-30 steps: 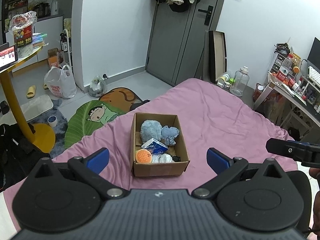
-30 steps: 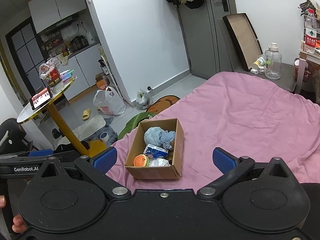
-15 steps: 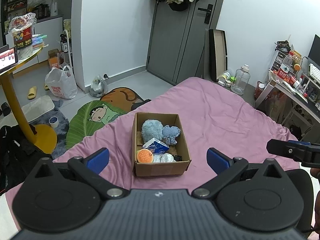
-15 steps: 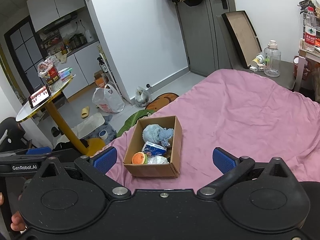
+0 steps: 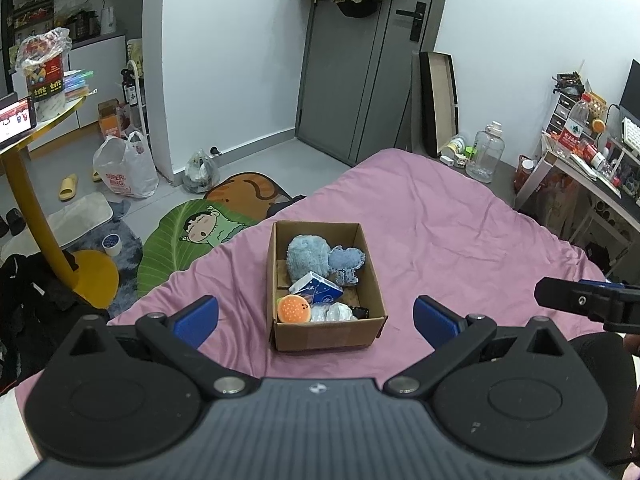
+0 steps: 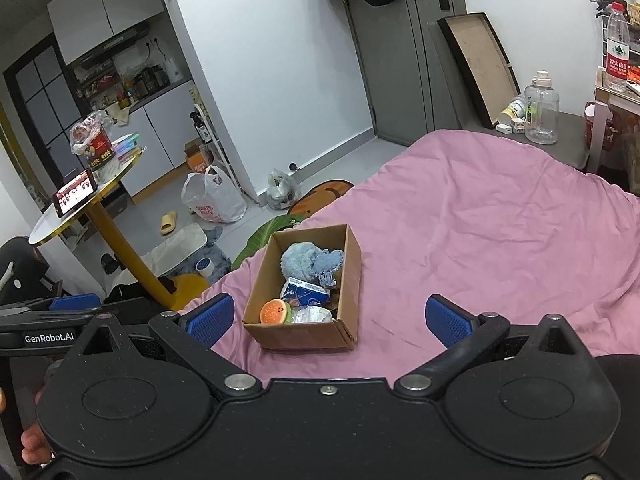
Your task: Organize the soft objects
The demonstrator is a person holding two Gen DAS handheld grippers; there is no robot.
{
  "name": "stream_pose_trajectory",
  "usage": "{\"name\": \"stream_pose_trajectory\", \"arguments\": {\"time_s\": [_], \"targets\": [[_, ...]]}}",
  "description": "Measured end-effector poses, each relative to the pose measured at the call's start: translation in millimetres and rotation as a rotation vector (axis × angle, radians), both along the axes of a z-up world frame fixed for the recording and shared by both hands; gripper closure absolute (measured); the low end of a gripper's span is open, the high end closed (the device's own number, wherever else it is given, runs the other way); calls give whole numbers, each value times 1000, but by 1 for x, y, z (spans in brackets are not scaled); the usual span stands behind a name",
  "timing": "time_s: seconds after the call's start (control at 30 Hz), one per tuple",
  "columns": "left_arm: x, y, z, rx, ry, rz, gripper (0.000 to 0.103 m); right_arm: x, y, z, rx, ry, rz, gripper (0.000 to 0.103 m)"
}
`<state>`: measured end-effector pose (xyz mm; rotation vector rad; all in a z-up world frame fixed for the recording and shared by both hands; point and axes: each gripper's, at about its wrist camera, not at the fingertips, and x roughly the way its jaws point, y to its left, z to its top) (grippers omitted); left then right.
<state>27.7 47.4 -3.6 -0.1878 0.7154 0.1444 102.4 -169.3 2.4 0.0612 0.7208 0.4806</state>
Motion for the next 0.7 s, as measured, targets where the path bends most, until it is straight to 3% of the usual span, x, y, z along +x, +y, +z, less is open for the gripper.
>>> {"name": "stream_pose_trajectory", "arguments": {"time_s": [0.7], "targets": [[12,-7,-19,17,40,-1,0,13,-3,-26,-14,57,-9,0]]}}
